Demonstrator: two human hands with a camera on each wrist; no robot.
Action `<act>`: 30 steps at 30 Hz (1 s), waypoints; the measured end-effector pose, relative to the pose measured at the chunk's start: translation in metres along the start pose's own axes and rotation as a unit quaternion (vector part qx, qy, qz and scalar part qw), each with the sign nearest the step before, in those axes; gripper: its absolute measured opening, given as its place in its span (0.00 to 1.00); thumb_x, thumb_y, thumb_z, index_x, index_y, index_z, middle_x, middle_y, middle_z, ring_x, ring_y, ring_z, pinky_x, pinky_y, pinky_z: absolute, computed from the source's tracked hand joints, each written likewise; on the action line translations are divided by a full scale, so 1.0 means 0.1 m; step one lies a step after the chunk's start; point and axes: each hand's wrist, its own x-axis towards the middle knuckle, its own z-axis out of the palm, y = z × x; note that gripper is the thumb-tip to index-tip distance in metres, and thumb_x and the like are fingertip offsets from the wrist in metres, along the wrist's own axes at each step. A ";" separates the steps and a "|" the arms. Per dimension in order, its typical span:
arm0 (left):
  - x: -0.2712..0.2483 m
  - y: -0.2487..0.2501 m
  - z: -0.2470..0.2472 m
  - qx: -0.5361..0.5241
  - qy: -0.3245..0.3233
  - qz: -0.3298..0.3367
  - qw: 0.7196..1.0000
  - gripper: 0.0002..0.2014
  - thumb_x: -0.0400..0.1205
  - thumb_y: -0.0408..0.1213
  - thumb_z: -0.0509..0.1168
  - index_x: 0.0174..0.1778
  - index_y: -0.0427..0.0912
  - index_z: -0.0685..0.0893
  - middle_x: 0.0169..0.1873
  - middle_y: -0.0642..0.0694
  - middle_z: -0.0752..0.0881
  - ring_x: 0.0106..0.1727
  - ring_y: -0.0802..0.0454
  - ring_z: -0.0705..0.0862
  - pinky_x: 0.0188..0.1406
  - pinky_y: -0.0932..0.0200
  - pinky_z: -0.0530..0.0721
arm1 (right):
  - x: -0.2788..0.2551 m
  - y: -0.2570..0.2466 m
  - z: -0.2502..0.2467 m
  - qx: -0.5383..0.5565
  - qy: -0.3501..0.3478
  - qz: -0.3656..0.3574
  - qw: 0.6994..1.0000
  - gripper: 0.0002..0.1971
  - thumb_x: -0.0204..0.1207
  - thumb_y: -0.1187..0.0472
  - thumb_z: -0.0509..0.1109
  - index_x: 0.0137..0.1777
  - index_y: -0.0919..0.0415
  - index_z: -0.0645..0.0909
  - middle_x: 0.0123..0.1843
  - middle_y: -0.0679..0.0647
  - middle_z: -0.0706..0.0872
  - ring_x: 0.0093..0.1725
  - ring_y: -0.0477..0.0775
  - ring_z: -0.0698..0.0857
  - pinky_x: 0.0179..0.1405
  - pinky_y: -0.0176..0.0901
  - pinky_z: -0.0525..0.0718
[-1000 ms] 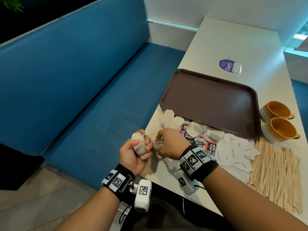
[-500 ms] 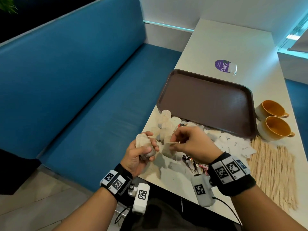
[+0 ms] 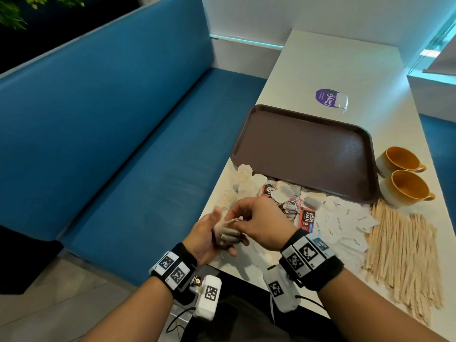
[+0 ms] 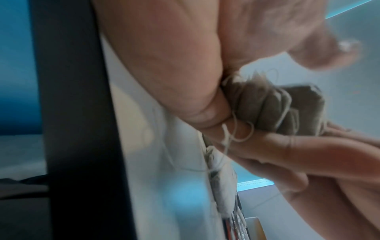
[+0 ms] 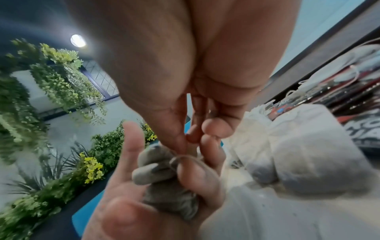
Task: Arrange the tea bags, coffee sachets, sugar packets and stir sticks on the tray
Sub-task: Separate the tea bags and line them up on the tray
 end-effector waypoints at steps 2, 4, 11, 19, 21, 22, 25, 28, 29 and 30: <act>0.00 0.00 -0.01 0.011 -0.019 0.021 1.000 0.30 0.67 0.53 0.84 0.56 0.35 0.89 0.41 0.33 0.86 0.38 0.40 0.89 0.19 0.58 0.83 | 0.01 0.03 0.01 -0.006 0.031 -0.008 0.999 0.09 0.71 0.68 0.80 0.49 0.55 0.91 0.41 0.45 0.88 0.33 0.33 0.83 0.33 0.27 0.80; 0.01 0.00 -0.01 0.016 -0.031 0.030 0.999 0.28 0.64 0.43 0.87 0.55 0.32 0.88 0.39 0.32 0.84 0.36 0.44 0.87 0.21 0.59 0.82 | 0.01 0.08 -0.01 0.012 0.059 -0.005 0.998 0.11 0.69 0.65 0.82 0.50 0.53 0.90 0.43 0.47 0.88 0.33 0.34 0.81 0.36 0.26 0.78; 0.05 -0.01 -0.06 -0.061 -0.003 0.078 0.995 0.24 0.65 0.27 0.80 0.57 0.38 0.86 0.46 0.40 0.86 0.43 0.48 0.85 0.26 0.60 0.80 | -0.08 0.33 -0.41 0.034 0.219 0.055 0.974 0.05 0.77 0.62 0.78 0.45 0.49 0.88 0.39 0.47 0.90 0.39 0.46 0.87 0.42 0.38 0.86; 0.07 -0.02 -0.06 -0.070 0.004 0.095 0.993 0.28 0.60 0.29 0.88 0.55 0.43 0.87 0.41 0.43 0.84 0.36 0.52 0.81 0.26 0.61 0.81 | -0.17 0.59 -0.40 -0.046 0.136 0.143 0.979 0.10 0.73 0.51 0.83 0.50 0.50 0.87 0.43 0.50 0.87 0.42 0.47 0.87 0.41 0.35 0.83; 0.08 -0.03 -0.06 -0.073 0.011 0.100 0.992 0.24 0.63 0.26 0.83 0.54 0.44 0.87 0.42 0.43 0.82 0.35 0.52 0.79 0.26 0.61 0.81 | -0.16 0.60 -0.29 -0.092 0.115 0.139 0.979 0.09 0.73 0.49 0.82 0.48 0.49 0.87 0.46 0.49 0.84 0.46 0.46 0.84 0.44 0.36 0.80; 0.08 -0.03 -0.07 -0.078 0.014 0.103 0.992 0.22 0.65 0.25 0.81 0.54 0.44 0.87 0.42 0.43 0.82 0.36 0.52 0.79 0.26 0.61 0.81 | -0.16 0.59 -0.26 -0.112 0.111 0.135 0.978 0.08 0.74 0.48 0.81 0.47 0.48 0.87 0.48 0.48 0.83 0.48 0.46 0.83 0.46 0.39 0.79; 0.08 -0.03 -0.06 -0.090 0.012 0.111 0.990 0.22 0.66 0.23 0.78 0.55 0.43 0.86 0.42 0.42 0.82 0.39 0.51 0.81 0.28 0.60 0.82 | -0.16 0.57 -0.25 -0.107 0.113 0.120 0.981 0.08 0.75 0.51 0.81 0.40 0.50 0.86 0.45 0.45 0.85 0.46 0.44 0.82 0.48 0.41 0.79; 0.09 -0.03 -0.07 -0.087 0.005 0.121 0.989 0.23 0.66 0.23 0.77 0.55 0.43 0.85 0.42 0.42 0.83 0.43 0.49 0.83 0.29 0.58 0.83 | -0.15 0.49 -0.29 -0.057 0.074 0.081 0.992 0.08 0.72 0.57 0.83 0.38 0.51 0.86 0.36 0.44 0.88 0.35 0.40 0.83 0.39 0.35 0.80; 0.09 -0.03 -0.07 -0.086 0.003 0.123 0.989 0.23 0.66 0.22 0.77 0.55 0.43 0.86 0.42 0.42 0.83 0.44 0.49 0.83 0.29 0.58 0.83 | -0.13 0.45 -0.30 -0.054 0.052 0.073 0.995 0.08 0.72 0.58 0.84 0.39 0.51 0.86 0.34 0.45 0.88 0.33 0.39 0.82 0.37 0.34 0.80; 0.09 -0.03 -0.07 -0.088 0.003 0.122 0.989 0.23 0.66 0.22 0.77 0.54 0.43 0.86 0.41 0.42 0.83 0.43 0.49 0.83 0.29 0.57 0.83 | -0.10 0.42 -0.31 -0.056 0.035 0.066 0.996 0.08 0.72 0.59 0.84 0.40 0.51 0.86 0.34 0.46 0.88 0.31 0.39 0.82 0.36 0.35 0.82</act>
